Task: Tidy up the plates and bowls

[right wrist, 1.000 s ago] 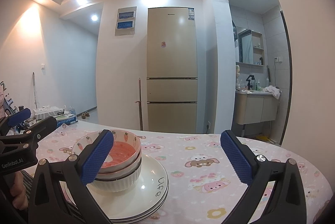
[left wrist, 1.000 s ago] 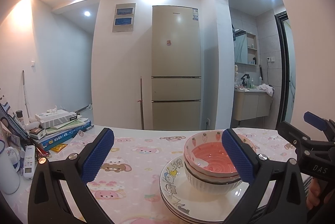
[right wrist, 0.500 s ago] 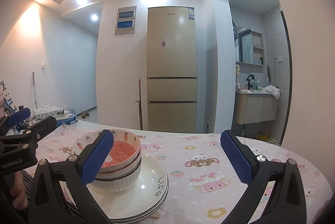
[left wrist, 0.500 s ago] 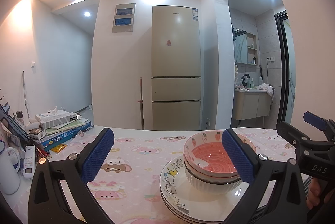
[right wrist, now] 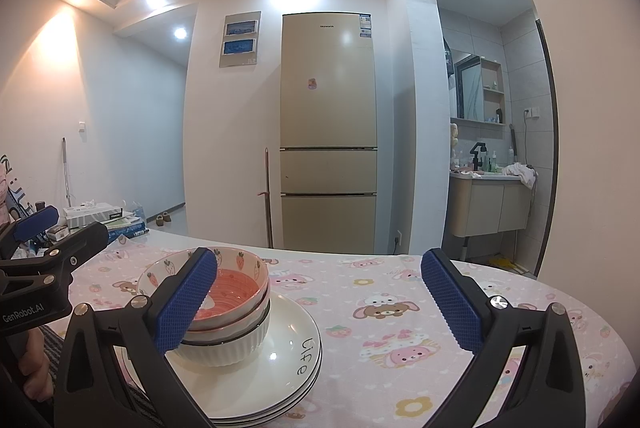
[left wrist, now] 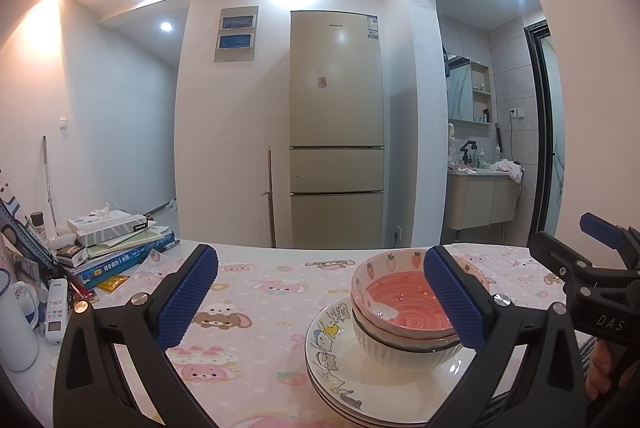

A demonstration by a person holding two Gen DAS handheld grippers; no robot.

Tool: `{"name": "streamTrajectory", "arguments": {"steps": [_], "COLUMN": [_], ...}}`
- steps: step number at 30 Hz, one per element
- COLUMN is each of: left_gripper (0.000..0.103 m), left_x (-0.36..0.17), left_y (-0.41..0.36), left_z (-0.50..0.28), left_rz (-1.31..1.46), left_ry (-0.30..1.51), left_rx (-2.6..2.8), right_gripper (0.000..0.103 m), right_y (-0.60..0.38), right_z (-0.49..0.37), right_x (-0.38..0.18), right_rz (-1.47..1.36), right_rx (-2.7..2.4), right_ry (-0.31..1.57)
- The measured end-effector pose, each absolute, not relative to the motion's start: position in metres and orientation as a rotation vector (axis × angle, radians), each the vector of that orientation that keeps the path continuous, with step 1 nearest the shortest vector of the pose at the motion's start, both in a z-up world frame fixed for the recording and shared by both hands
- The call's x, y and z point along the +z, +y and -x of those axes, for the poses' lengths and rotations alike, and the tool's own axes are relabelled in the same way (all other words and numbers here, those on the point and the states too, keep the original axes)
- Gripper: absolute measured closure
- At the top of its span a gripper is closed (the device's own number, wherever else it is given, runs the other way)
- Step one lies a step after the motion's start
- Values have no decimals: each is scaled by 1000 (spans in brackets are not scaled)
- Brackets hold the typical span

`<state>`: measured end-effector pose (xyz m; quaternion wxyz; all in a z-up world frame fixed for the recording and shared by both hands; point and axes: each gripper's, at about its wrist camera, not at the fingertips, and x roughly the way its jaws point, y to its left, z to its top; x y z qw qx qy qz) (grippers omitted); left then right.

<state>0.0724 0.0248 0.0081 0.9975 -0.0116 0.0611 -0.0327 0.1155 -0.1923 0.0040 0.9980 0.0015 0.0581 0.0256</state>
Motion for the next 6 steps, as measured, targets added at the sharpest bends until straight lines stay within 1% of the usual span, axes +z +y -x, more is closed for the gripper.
{"name": "streamTrajectory", "arguments": {"steps": [6], "left_gripper": [0], "left_x": [8], "left_y": [25], "left_z": [-73], "left_rz": [23], "left_ry": [124], "left_rx": [-67], "right_gripper": [0], "right_y": [-193], "right_z": [-116], "right_x": [4], "right_rz": [-4], "right_rx": [52], "right_ry": [116]}}
